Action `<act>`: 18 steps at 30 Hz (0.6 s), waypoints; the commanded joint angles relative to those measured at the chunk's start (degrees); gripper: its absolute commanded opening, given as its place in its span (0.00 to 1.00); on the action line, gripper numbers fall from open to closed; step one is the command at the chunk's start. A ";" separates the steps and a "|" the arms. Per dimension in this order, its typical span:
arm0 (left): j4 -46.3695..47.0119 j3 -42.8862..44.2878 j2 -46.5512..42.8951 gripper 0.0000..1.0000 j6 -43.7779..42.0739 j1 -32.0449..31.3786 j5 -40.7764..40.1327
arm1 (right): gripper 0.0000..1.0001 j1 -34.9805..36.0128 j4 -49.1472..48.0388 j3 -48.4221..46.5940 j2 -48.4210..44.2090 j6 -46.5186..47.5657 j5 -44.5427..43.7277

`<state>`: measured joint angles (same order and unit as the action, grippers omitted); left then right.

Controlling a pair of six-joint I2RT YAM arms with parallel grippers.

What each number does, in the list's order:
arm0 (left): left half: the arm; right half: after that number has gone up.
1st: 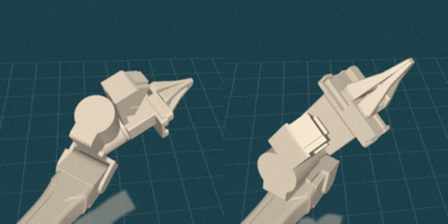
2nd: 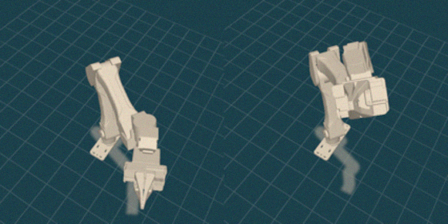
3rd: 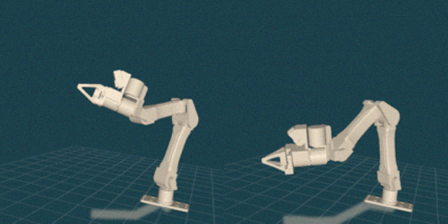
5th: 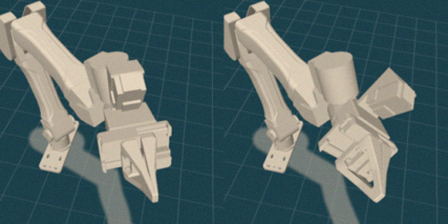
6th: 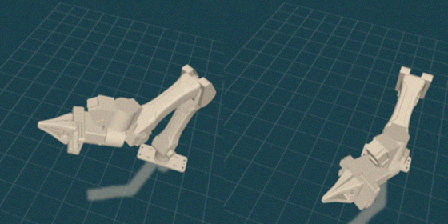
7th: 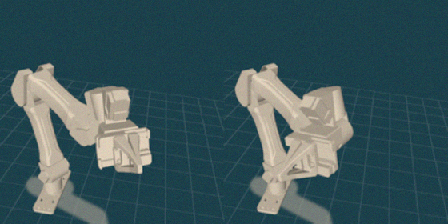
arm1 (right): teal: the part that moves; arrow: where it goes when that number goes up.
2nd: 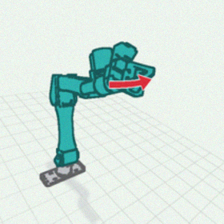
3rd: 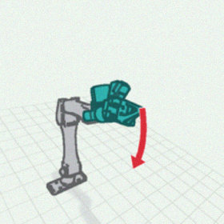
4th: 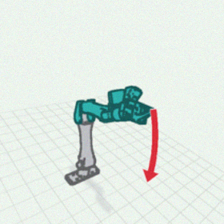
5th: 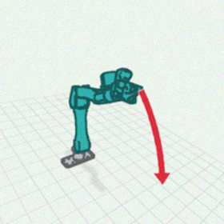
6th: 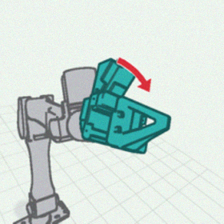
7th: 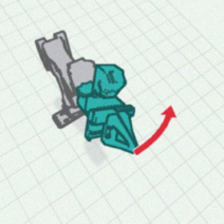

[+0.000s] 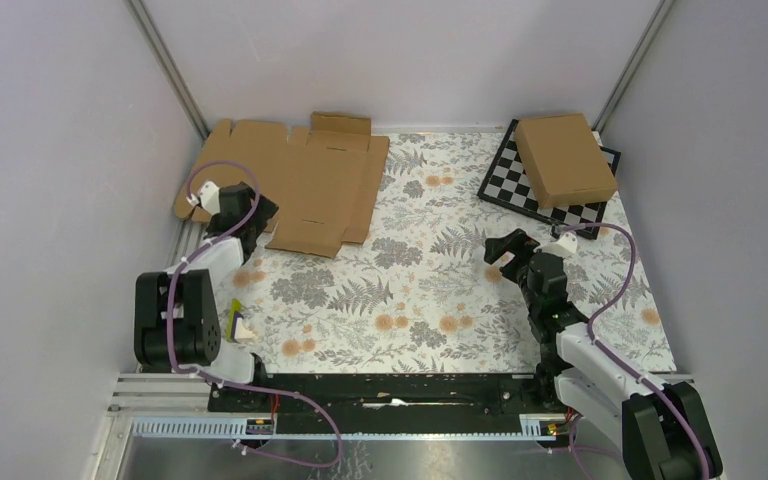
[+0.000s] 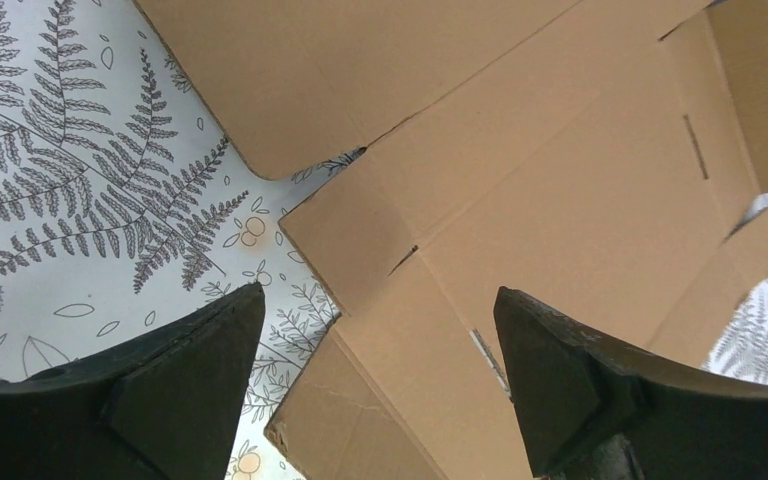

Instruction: Fold the paper box

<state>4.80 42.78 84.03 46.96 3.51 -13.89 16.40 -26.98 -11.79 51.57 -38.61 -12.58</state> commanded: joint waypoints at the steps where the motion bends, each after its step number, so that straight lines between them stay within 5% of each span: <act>1: -3.35 5.18 4.18 0.90 0.63 0.40 -1.74 | 1.00 0.12 -3.08 0.06 -1.40 -1.03 -1.60; 18: 3.59 6.26 11.83 0.73 0.85 1.98 6.54 | 1.00 0.12 -3.59 0.11 -0.65 -0.31 -1.48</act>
<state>4.34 46.81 95.24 47.72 4.97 -10.07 16.40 -27.73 -11.75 50.65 -38.89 -12.64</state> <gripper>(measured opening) 0.742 0.993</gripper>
